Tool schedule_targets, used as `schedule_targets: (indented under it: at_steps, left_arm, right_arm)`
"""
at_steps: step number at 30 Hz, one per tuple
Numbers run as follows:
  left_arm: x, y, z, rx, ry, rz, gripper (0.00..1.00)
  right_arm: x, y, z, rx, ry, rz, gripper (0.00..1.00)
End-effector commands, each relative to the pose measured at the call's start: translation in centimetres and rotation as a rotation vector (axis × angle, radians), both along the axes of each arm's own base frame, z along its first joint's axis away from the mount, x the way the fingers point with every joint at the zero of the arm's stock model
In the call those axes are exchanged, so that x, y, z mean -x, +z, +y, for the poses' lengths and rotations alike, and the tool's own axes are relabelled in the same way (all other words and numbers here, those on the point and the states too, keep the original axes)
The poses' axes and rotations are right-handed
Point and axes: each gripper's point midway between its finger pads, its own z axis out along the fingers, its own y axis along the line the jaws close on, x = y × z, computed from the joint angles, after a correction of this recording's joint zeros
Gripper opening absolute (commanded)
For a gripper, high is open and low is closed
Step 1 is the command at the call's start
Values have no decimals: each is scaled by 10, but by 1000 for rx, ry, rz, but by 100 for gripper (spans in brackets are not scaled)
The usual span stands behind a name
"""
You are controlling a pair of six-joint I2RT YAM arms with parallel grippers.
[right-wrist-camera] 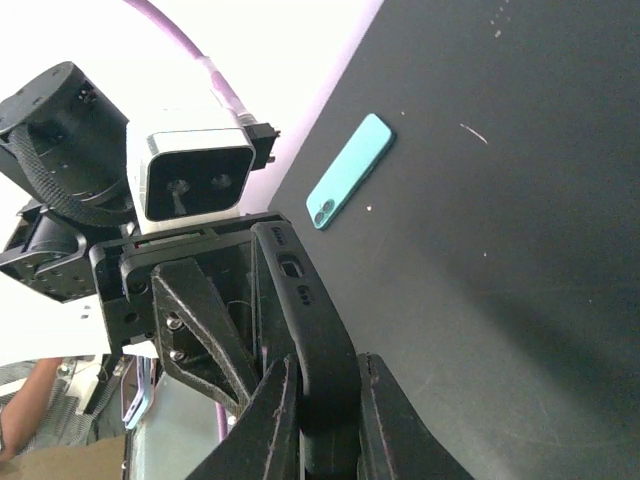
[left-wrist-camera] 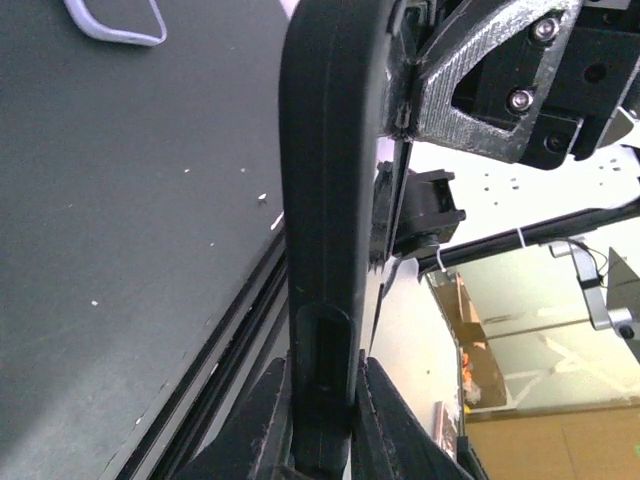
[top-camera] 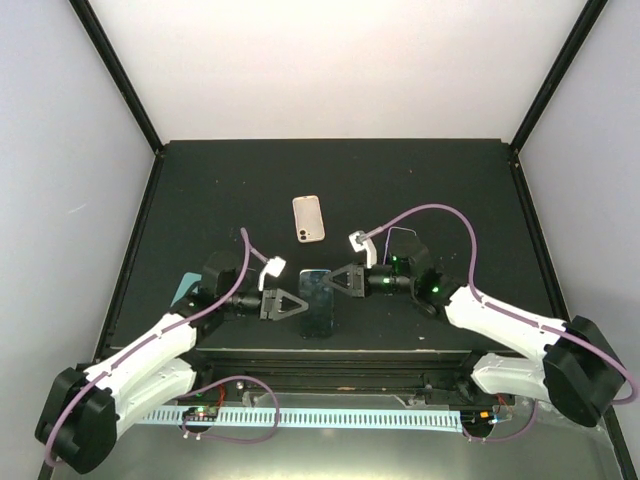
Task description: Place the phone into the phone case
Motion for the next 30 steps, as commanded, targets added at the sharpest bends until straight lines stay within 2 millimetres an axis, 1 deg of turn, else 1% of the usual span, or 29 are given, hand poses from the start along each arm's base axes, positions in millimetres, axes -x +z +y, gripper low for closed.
schedule_targets:
  at_steps: [1, 7, 8, 11, 12, 13, 14, 15, 18, 20, 21, 22, 25, 30]
  left_arm:
    - [-18, -9, 4, -83, 115, 82, 14]
    - [-32, -25, 14, -181, 227, 130, 49]
    - [-35, -27, 16, -206, 246, 124, 52]
    - [-45, -35, 27, -291, 321, 119, 73]
    - [-48, -36, 30, -309, 347, 114, 86]
    - [-50, -38, 33, -326, 365, 112, 92]
    - [-51, -40, 35, -342, 376, 109, 96]
    - [-53, -40, 37, -358, 387, 109, 98]
    - [-57, -42, 45, -417, 424, 111, 99]
    - [-63, -45, 54, -473, 474, 110, 99]
    - [-71, -44, 67, -542, 540, 104, 99]
    - [-74, -44, 73, -574, 567, 98, 99]
    - [-83, -46, 102, -698, 698, 96, 99]
    - [-99, -39, 148, -795, 918, 81, 99]
  right_arm:
    - [-13, -2, 4, 12, -35, -36, 1]
    - [-27, -21, -6, 34, -41, 34, 1]
    - [-31, -25, -7, 48, -41, 23, 1]
    - [-51, -42, -14, 121, -51, 33, 1]
    - [-61, -44, -18, 121, -56, 53, 1]
    - [-66, -46, -21, 115, -52, 72, 1]
    - [-73, -48, -24, 115, -57, 83, 1]
    - [-79, -52, -26, 127, -62, 93, 1]
    - [-96, -64, -36, 192, -79, 101, 1]
    - [-101, -71, -39, 205, -64, 128, 1]
    - [-104, -81, -41, 210, -33, 194, 1]
    - [-105, -83, -41, 209, -21, 208, 1]
    - [-114, -91, -46, 244, -35, 224, 1]
    - [-133, -113, -66, 302, -99, 269, 1]
